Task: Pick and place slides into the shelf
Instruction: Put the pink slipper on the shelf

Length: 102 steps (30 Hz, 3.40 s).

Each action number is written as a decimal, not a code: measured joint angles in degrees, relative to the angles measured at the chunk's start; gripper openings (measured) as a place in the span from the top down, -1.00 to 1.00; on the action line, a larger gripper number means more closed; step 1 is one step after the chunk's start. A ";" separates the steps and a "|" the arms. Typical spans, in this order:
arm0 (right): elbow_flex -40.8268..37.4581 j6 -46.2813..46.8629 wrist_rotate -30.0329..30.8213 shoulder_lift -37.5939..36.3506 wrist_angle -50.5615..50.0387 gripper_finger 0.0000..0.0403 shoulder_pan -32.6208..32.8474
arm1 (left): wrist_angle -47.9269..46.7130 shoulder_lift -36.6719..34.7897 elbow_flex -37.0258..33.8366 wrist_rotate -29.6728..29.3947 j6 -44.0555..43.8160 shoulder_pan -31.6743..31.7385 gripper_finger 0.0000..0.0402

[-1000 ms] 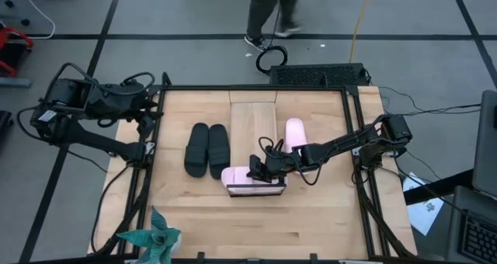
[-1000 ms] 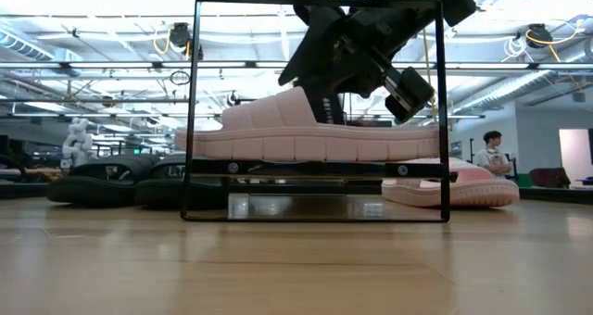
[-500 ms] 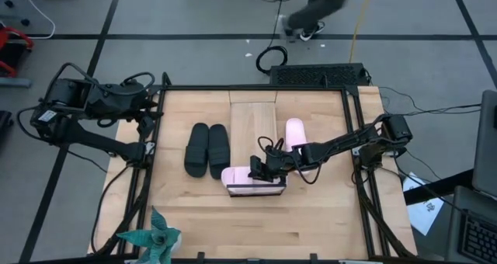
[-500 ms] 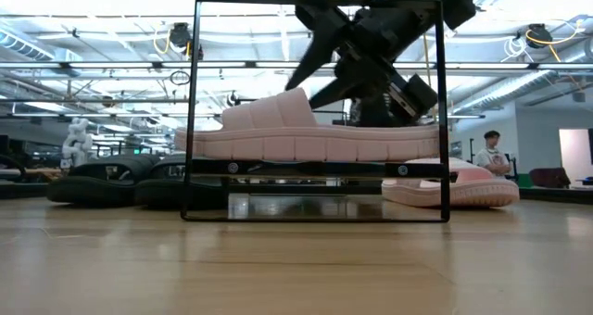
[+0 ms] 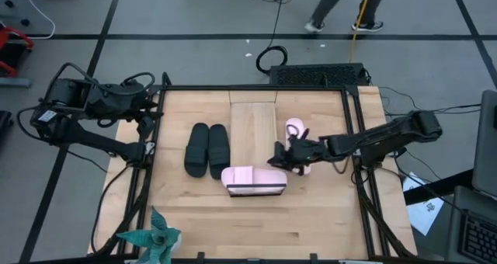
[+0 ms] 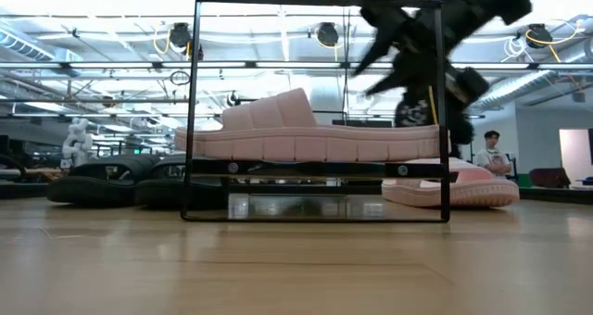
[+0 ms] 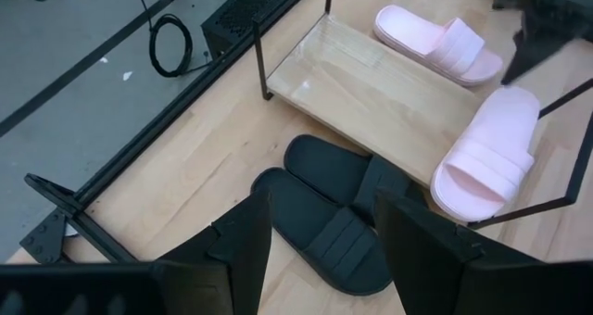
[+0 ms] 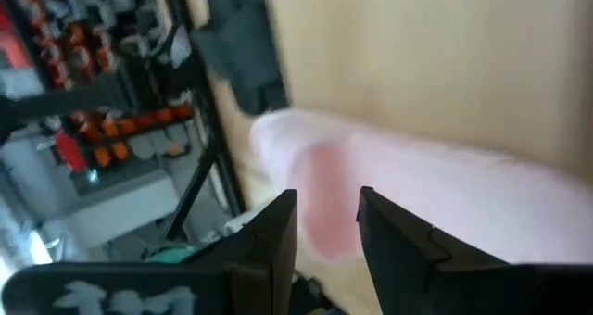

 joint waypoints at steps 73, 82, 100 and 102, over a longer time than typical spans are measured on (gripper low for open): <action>-7.78 -112.07 -48.40 0.43 -31.90 0.46 -48.03 | 0.31 8.92 0.00 -8.37 -3.34 0.00 0.04; -6.39 -113.10 -51.39 3.66 -33.30 0.46 -45.30 | 0.31 8.92 0.00 -8.48 -3.29 0.01 0.04; -3.95 -108.56 -42.33 2.74 -33.11 0.98 -48.91 | 0.31 8.92 0.00 -9.53 -3.31 0.02 0.04; -1.11 -109.70 -37.91 1.18 -36.38 0.98 -50.40 | 0.30 8.92 0.00 -9.53 -3.31 0.01 0.04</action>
